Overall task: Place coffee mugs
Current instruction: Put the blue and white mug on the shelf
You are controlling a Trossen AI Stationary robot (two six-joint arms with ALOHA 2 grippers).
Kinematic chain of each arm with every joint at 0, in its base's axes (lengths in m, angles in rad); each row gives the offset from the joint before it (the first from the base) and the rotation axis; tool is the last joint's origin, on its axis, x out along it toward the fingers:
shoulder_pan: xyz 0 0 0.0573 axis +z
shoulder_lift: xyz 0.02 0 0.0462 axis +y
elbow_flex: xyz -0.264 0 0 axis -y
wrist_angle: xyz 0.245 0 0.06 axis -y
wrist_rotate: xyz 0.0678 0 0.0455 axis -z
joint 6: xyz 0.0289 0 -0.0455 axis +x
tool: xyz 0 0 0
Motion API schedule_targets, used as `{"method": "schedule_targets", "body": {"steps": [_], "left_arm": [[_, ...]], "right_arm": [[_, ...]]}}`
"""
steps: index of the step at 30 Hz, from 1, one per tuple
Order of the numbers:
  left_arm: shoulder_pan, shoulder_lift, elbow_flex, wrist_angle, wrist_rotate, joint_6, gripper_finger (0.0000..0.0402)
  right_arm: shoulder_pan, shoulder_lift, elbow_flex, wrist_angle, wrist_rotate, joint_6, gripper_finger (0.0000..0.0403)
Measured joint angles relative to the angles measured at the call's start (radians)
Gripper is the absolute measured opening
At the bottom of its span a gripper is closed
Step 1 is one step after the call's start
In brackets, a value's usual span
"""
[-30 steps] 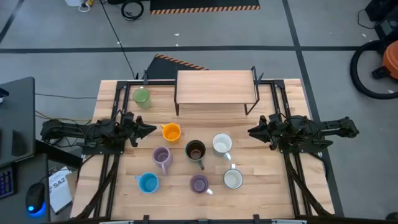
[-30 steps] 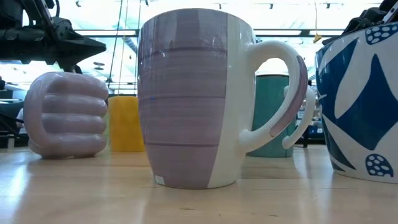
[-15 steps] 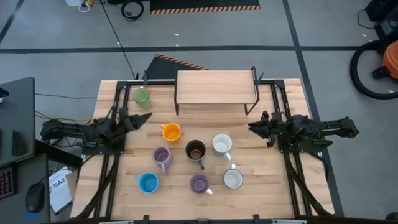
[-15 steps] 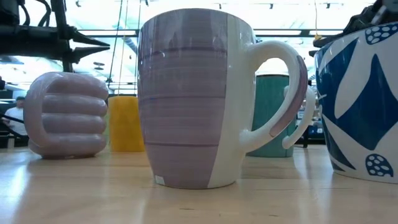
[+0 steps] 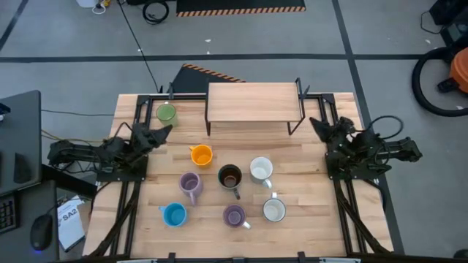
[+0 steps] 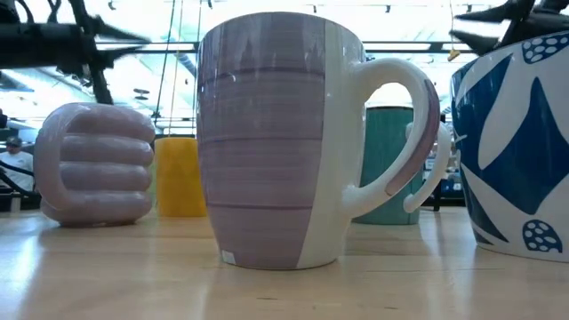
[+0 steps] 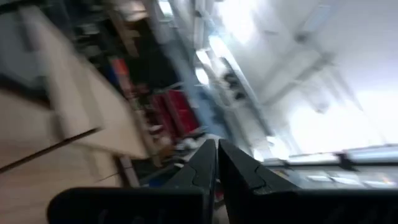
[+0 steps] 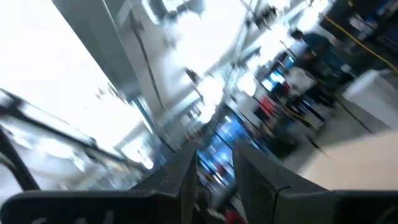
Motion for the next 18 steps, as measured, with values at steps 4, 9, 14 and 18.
{"method": "schedule_targets", "body": {"steps": [4,9,14,18], "left_arm": [[0.0,0.0,0.001,0.135,0.063,0.107,0.0025],[0.0,0.001,0.041,0.134,0.044,0.131,0.0025],[0.0,0.001,0.096,0.13,-0.017,0.153,0.0025],[0.0,0.001,0.157,0.128,-0.114,0.261,0.0025]], "right_arm": [[0.0,0.0,0.0,0.12,0.003,0.015,0.011],[0.0,0.002,0.0,0.14,0.055,0.117,0.011],[0.0,0.039,0.029,0.132,0.033,0.153,0.011],[0.0,0.116,0.091,0.12,0.044,0.1,0.011]]}}
